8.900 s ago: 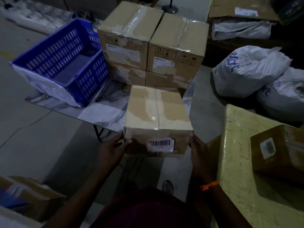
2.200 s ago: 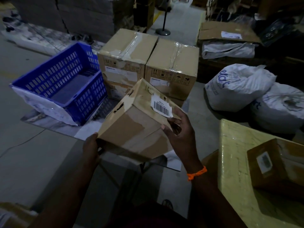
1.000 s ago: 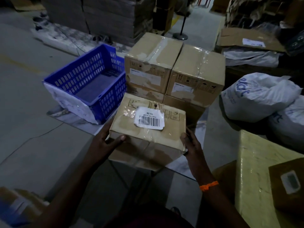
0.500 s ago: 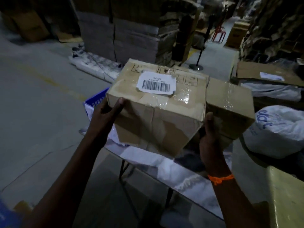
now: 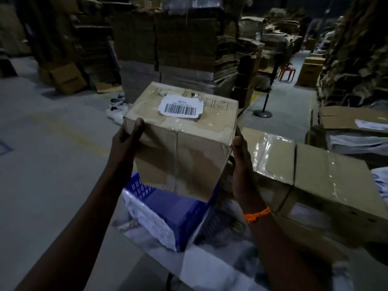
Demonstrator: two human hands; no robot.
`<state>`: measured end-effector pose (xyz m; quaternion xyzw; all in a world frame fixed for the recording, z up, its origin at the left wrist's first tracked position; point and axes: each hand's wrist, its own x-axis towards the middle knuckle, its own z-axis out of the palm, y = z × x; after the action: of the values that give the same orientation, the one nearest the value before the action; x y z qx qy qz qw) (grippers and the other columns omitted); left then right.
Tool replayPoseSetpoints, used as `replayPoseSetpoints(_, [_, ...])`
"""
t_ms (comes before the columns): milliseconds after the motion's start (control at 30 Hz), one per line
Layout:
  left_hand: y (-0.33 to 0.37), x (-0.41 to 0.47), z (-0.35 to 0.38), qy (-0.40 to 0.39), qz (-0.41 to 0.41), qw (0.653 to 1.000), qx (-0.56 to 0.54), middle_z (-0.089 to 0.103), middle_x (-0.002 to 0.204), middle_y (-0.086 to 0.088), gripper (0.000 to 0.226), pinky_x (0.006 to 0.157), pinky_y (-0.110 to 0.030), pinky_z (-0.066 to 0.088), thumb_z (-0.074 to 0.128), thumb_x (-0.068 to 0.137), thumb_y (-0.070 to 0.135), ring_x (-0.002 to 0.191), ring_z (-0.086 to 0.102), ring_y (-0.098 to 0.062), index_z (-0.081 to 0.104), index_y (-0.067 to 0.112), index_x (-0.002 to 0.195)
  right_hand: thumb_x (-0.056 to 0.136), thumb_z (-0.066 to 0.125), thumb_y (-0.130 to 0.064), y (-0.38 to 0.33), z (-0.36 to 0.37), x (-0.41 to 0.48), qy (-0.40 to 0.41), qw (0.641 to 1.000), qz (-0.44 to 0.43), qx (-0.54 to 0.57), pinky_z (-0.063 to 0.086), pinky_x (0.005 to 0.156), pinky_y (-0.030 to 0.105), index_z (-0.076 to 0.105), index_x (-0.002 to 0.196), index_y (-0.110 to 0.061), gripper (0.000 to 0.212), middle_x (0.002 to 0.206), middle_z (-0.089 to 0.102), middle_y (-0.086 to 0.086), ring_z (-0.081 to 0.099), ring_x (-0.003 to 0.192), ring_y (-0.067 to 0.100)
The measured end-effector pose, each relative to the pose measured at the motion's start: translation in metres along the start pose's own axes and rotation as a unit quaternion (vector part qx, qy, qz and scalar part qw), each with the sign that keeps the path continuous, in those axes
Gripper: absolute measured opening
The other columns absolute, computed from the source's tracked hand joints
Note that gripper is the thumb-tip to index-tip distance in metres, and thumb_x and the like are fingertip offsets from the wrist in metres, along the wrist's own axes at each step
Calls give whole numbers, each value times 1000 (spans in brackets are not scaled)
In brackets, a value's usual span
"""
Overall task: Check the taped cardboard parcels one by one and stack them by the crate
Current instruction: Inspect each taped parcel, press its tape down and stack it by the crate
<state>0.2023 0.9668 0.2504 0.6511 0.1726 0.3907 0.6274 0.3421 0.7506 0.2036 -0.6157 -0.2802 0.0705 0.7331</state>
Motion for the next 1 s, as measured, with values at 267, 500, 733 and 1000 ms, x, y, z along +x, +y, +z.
replayPoseSetpoints(267, [-53, 109, 4, -65, -98, 992, 36, 67, 101, 27, 22, 73, -23, 48, 68, 86, 50, 87, 64, 8, 62, 45, 106, 86, 50, -83, 54, 21, 82, 34, 999, 17, -24, 27, 126, 33, 36, 158, -36, 87, 162, 36, -18, 37, 144, -6])
replayPoseSetpoints(500, [-125, 193, 24, -148, -186, 970, 49, 65, 111, 21, 17, 92, -39, 48, 67, 93, 43, 104, 59, -1, 65, 41, 109, 93, 59, -62, 101, 22, 130, 106, 991, 56, -51, 38, 119, 51, 46, 151, -42, 64, 154, 50, -4, 50, 141, 14])
replayPoseSetpoints(733, [-188, 255, 38, -241, -229, 942, 36, 70, 111, 4, 16, 94, -43, 51, 67, 95, 37, 111, 62, -15, 69, 25, 105, 84, 64, -61, 146, 50, 172, 255, 953, 121, -110, 48, 110, 50, 49, 146, -46, 66, 140, 62, -8, 60, 127, 16])
replayPoseSetpoints(1000, [-248, 304, 37, -295, -223, 929, 14, 75, 108, 12, 31, 71, -19, 54, 68, 96, 26, 90, 70, 5, 66, 27, 127, 79, 60, -45, 201, 68, 204, 293, 924, 222, -106, 56, 99, 52, 66, 129, -21, 55, 121, 73, 5, 69, 112, 27])
